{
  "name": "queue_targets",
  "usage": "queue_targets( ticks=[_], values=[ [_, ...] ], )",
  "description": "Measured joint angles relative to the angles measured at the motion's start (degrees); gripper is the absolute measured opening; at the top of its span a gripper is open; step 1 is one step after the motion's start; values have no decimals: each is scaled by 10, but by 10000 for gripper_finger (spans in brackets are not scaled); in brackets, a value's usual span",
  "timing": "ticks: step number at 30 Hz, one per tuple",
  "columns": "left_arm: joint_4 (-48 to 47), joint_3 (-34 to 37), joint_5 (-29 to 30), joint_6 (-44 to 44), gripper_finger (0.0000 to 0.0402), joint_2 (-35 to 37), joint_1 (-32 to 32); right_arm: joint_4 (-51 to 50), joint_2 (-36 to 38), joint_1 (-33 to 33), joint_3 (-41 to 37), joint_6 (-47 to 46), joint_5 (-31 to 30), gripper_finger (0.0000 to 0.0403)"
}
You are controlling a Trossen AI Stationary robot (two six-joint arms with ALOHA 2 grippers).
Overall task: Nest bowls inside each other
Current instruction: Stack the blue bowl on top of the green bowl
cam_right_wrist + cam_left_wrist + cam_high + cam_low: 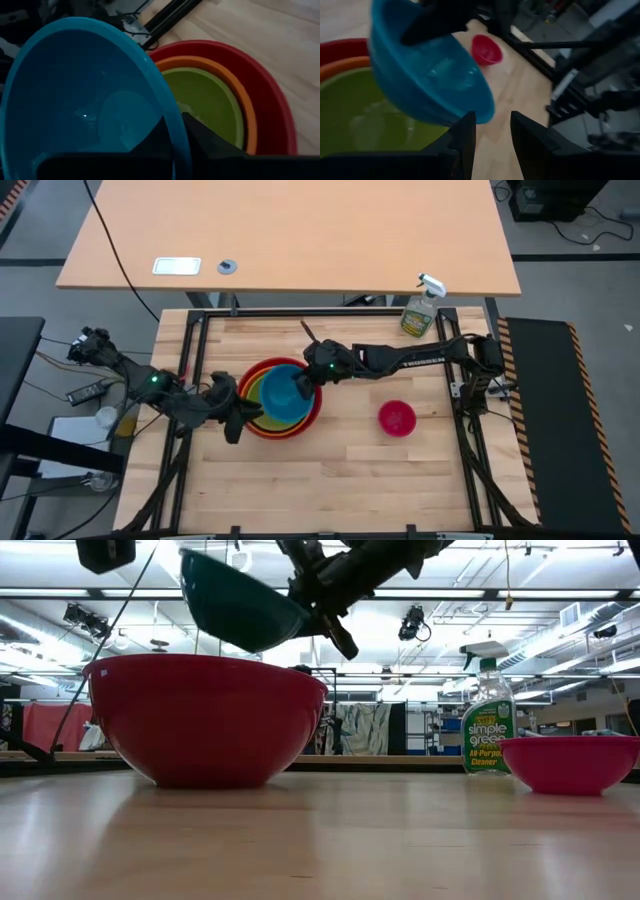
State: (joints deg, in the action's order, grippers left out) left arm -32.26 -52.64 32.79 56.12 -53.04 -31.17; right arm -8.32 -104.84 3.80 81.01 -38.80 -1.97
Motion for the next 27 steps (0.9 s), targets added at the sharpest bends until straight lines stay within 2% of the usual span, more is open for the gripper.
queue_targets(
  ticks=[6, 11, 20, 27],
  values=[
    [-17, 0, 1, -9, 126, 1, 38, 2, -12, 9, 1, 2, -2, 33],
    [-2, 0, 0, -46, 126, 12, 53, -37, -43, 9, 20, 5, 1, 33],
    [4, -1, 6, -69, 126, 43, 68, -107, -94, 4, 114, 39, -25, 33],
    [0, 0, 5, -70, 126, 51, 74, -179, -167, 3, 188, 71, -26, 33]
  ],
)
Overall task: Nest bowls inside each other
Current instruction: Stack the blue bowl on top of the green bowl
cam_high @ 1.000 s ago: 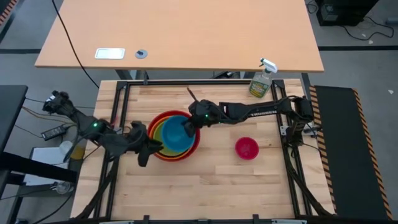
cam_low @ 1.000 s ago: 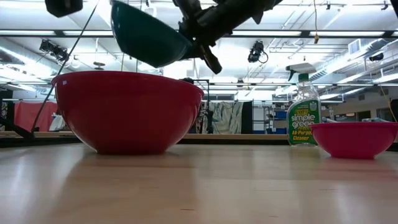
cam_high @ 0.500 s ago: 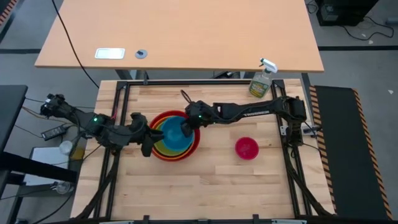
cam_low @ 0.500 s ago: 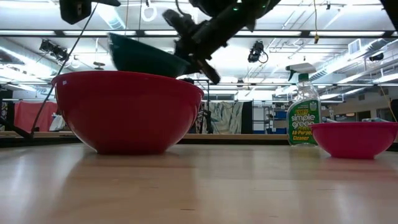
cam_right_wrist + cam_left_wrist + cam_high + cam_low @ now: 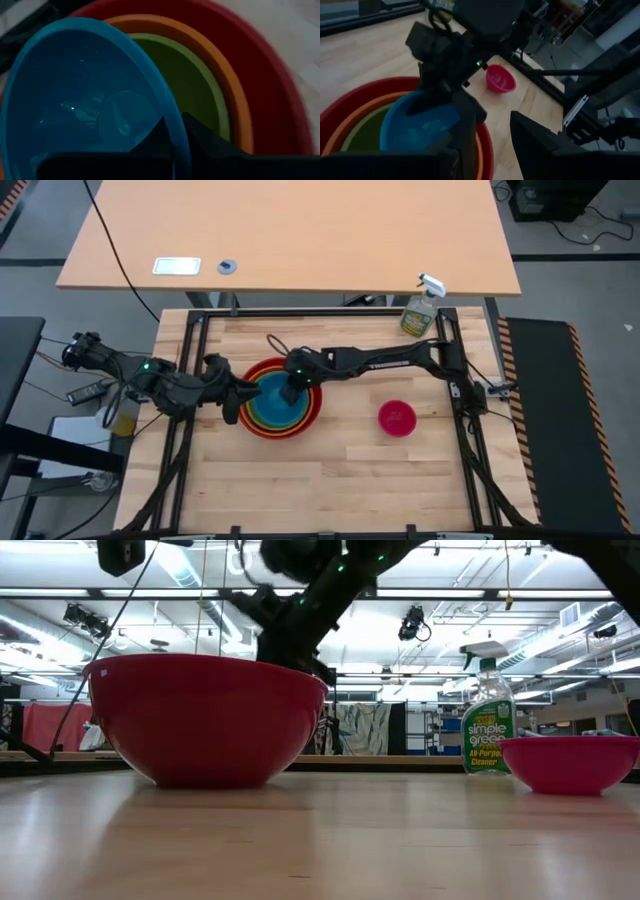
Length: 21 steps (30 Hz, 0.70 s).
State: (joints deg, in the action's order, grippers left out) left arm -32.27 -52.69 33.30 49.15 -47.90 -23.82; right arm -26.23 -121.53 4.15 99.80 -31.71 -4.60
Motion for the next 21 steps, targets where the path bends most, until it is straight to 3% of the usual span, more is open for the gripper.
queue_targets(
  ticks=[16, 21],
  values=[
    [-19, 0, -8, 9, 126, 5, -5, 22, -50, -9, 27, 19, 6, 33],
    [-20, 0, -24, 10, 126, 4, -5, 9, -58, -13, 27, 20, -17, 33]
  ],
)
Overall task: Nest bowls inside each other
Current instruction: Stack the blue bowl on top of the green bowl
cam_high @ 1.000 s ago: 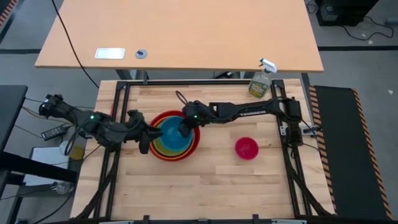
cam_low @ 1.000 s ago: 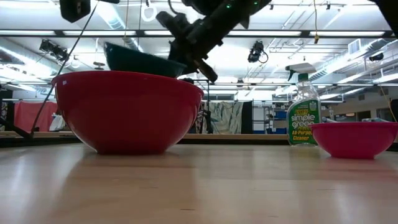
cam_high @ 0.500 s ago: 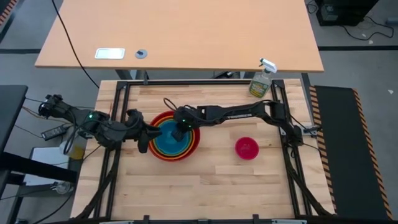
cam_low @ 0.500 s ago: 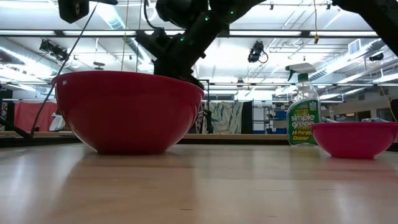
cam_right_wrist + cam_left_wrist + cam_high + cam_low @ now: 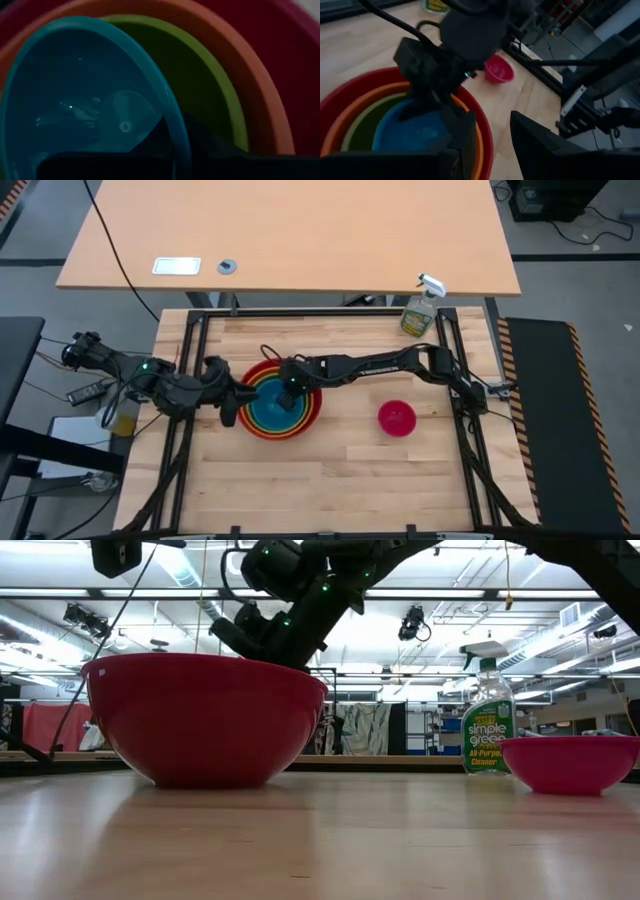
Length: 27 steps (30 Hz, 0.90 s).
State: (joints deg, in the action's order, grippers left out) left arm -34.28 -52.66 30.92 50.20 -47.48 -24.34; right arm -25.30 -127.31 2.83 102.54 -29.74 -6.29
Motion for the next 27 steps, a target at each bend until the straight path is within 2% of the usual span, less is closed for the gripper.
queue_targets(
  ticks=[9, 22, 27],
  values=[
    [-33, 0, -38, 2, 126, -1, 0, -15, -1, 3, -1, 4, 31, 46],
    [-54, 0, -43, 17, 126, -1, 0, -21, -1, 6, -1, 25, 47, 157],
    [-54, 0, -53, 17, 126, -1, 0, -40, -1, 6, 14, 25, 45, 173]
  ],
)
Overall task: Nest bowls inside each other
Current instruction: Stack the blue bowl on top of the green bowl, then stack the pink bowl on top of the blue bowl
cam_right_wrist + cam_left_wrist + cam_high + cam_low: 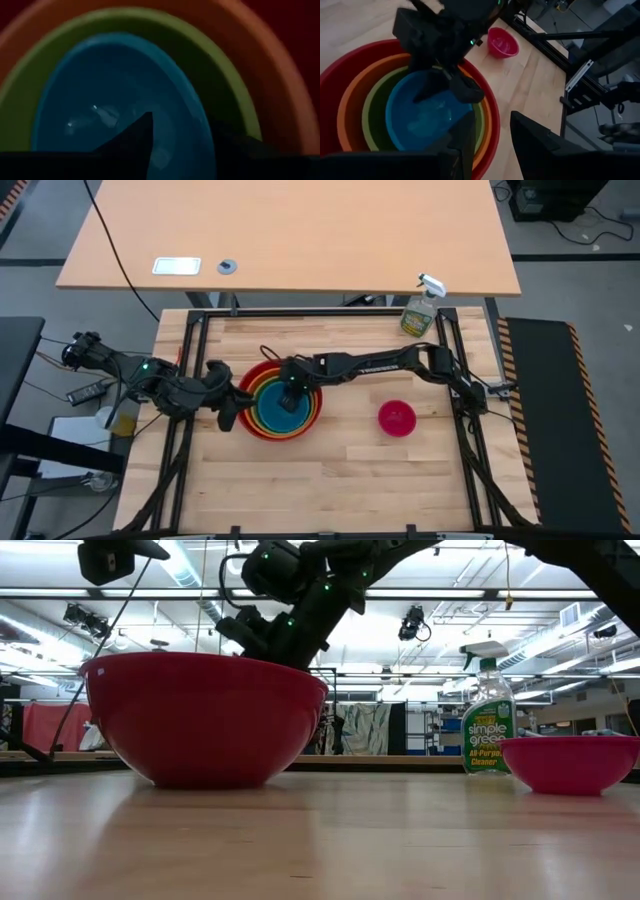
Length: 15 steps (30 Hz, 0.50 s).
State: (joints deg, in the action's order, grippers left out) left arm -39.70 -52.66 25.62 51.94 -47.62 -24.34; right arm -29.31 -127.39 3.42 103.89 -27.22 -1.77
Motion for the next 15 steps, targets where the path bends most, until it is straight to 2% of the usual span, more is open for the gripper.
queue_targets(
  ticks=[5, 15],
  values=[
    [0, 0, -5, 0, 126, 0, 0, -27, 0, -4, 35, 7, -44, 170],
    [0, 0, -5, -2, 126, 0, 0, -63, 1, -5, 59, 15, -66, 169]
  ],
)
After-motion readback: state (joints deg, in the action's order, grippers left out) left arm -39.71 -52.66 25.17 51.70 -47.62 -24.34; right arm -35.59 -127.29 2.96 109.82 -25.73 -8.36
